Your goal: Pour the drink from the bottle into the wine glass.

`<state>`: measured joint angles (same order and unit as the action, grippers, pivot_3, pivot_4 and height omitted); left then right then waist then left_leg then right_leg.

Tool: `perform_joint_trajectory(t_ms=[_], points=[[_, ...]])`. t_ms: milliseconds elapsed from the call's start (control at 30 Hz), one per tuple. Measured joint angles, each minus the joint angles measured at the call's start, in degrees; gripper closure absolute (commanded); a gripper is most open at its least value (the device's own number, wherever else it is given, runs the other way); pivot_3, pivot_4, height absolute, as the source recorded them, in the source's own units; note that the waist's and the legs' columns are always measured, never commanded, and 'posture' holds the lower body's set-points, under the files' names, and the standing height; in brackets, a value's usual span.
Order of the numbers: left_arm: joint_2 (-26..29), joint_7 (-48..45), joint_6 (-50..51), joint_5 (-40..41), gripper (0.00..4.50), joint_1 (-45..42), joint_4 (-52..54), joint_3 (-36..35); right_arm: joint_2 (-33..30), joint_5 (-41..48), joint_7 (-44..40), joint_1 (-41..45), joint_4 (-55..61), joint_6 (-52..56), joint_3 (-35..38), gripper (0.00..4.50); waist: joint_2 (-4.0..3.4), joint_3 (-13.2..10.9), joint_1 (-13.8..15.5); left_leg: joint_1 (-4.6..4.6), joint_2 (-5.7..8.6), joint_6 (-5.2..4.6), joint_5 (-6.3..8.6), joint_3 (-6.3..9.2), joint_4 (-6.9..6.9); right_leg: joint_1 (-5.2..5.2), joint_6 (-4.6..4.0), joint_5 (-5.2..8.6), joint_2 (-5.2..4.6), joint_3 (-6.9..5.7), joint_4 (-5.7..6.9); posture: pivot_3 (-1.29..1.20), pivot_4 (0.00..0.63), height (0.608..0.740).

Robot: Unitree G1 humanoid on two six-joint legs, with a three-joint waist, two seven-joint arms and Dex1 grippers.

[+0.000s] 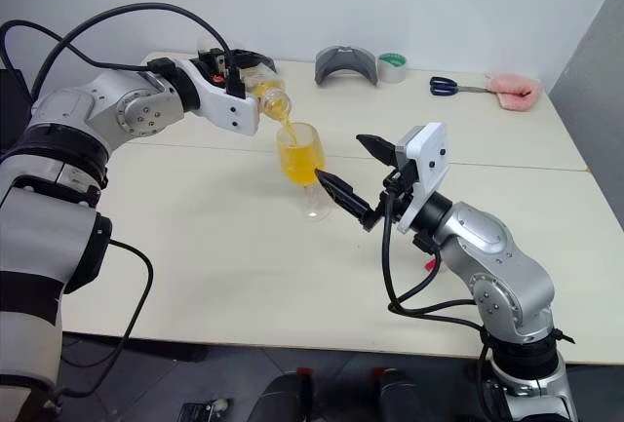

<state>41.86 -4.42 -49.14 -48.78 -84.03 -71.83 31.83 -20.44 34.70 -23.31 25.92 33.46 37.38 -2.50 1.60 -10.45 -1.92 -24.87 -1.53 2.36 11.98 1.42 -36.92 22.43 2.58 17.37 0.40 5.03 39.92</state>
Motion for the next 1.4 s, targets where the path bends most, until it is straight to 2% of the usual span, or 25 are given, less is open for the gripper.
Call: perform_joint_trajectory(t_ms=[300,567,833,933,1033,1133,1233,1400], points=[[-0.15,-1.18,0.03,1.07,2.89,0.01,-0.25,-0.37,0.0,-0.03,-0.22,-0.01,0.0,0.0,0.0,0.0,0.0,0.0,0.0,0.0,0.0,0.0,0.0,0.0,0.0,0.0,0.0,0.0,0.0,0.0,0.01,0.0,0.15,0.74],[-1.51,-9.25,-0.12,10.79,2.89,0.95,0.47,-6.63,-0.42,-0.15,-0.28,0.01,0.0,0.0,0.0,0.0,0.0,0.0,-0.06,0.01,-0.01,0.0,0.0,-0.01,-0.01,0.0,0.0,0.0,0.0,0.01,0.02,0.0,0.15,0.74],[-2.0,-20.41,2.6,22.68,2.89,4.78,7.41,-14.04,-0.42,0.16,-0.53,1.98,-0.09,0.07,0.01,0.0,0.0,0.0,-0.07,0.01,-0.02,0.0,0.0,0.01,-0.03,0.0,-0.01,0.0,0.0,0.0,0.05,0.0,0.15,0.74],[-3.8,-26.12,10.03,30.29,2.89,8.69,12.91,-18.68,-0.45,0.47,-1.14,2.75,-0.15,0.47,0.01,0.0,0.0,0.0,-0.11,0.02,-0.04,0.0,0.0,0.03,-0.05,0.0,-0.01,0.0,0.0,0.0,0.08,0.0,0.15,0.74],[-6.8,-27.94,25.13,39.57,2.89,15.41,23.53,-25.54,-1.47,0.96,-2.51,3.12,-0.16,0.82,0.04,0.0,0.0,0.0,-0.22,0.02,-0.15,0.0,0.0,0.08,-0.08,0.0,-0.01,0.0,-0.02,0.01,0.14,0.0,0.15,0.74],[-9.7,-23.61,43.4,47.37,2.89,23.14,35.93,-33.8,-5.41,3.43,-6.39,1.4,1.31,1.58,0.31,0.0,-0.02,0.01,-0.56,0.05,-0.21,0.0,0.0,0.17,-0.08,-0.02,-0.01,-0.01,-0.1,0.0,0.19,0.0,0.15,0.74],[-10.55,-16.56,56.13,52.2,2.89,31.08,42.93,-41.93,-9.83,6.96,-11.22,-4.62,3.72,2.27,1.49,0.0,-0.01,0.02,-1.13,0.1,-0.2,-0.01,0.0,0.34,-0.07,-0.03,-0.01,0.0,-0.21,-0.03,0.33,0.0,0.15,0.74],[-12.1,-11.18,63.9,56.76,2.89,41.22,45.74,-49.28,-13.9,8.35,-18.78,-12.93,3.97,-0.38,1.86,0.0,0.04,0.04,-0.97,0.11,-0.09,0.0,-0.01,0.39,-0.16,-0.18,-0.01,0.0,-0.24,-0.16,0.28,0.0,0.15,0.74]])
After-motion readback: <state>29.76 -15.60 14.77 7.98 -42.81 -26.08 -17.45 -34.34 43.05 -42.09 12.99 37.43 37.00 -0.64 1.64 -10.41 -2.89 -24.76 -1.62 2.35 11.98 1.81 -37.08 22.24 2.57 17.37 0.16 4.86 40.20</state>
